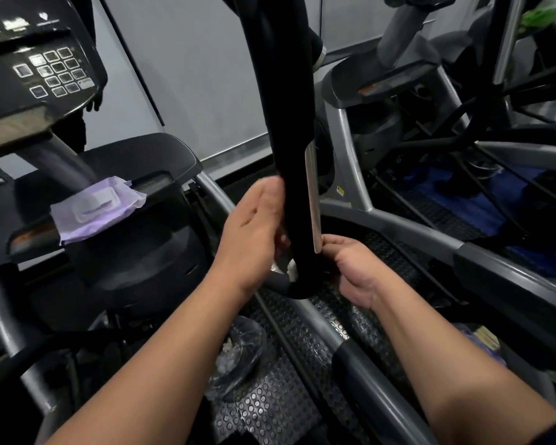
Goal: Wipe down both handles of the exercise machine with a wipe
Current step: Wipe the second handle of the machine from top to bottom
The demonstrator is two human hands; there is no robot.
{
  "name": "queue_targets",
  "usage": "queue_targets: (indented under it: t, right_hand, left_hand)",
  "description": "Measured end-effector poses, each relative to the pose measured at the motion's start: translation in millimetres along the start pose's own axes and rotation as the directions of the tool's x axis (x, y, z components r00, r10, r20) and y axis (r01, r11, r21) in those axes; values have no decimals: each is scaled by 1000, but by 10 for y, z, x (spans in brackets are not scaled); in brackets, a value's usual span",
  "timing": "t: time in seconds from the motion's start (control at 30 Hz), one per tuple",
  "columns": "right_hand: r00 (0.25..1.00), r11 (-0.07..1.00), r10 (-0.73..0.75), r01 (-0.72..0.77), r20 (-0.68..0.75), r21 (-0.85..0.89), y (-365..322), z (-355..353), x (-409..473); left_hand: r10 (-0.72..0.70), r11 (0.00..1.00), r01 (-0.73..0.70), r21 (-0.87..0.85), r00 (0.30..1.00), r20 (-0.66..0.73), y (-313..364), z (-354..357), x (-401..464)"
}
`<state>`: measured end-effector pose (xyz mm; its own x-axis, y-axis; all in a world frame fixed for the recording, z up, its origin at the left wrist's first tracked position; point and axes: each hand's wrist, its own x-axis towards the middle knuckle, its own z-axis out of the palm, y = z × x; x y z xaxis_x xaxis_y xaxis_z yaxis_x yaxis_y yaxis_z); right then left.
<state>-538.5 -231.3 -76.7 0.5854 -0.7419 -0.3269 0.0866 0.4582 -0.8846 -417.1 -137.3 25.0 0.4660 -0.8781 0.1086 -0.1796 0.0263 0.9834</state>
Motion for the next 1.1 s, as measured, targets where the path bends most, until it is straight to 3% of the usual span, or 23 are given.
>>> queue_targets:
  t: [0.07,0.13,0.2,0.27,0.37,0.43,0.5,0.7,0.8,1.1]
  right_hand:
    - [999,1000,-19,19,-27,18,-14,8,44]
    - [1000,999,-25,25,0,48,-31,25,64]
    - [1000,999,-12,12,14,42,-27,30,63]
    - [999,999,-33,33,-7,-28,-44,30,44]
    - [980,964,-194,183,-41,-191,-163,65,-77]
    - [938,923,-344,330,-42,-197,-265,106,-182]
    - [901,884,-431,432,43,-179,-352,139,-272]
    - [895,827,-410,445,174,-344,-480,129,-316]
    - [896,816,-414,443,159,-372,-473,147,-302]
    - [894,811,-433,444,119,-381,-445,194,-311]
  left_hand:
    - [-101,994,103,29,993,-56,-208,-29,-4]
    - [-222,968,223,116,975,-28,-414,11,-29]
    - [-365,930,362,69,930,37,-502,110,-88]
    - [-417,909,417,14,907,63,-549,184,-115]
    - [-419,908,419,-4,908,-26,-569,214,-91]
    - [-415,909,416,-15,904,-97,-588,199,-89]
    - [-417,909,416,-40,895,-158,-600,205,-146]
    - [-463,887,456,-79,872,-163,-605,229,-200]
    - [-399,917,385,-107,894,-205,-609,273,-280]
    - [-390,914,339,-223,887,-247,-767,373,-367]
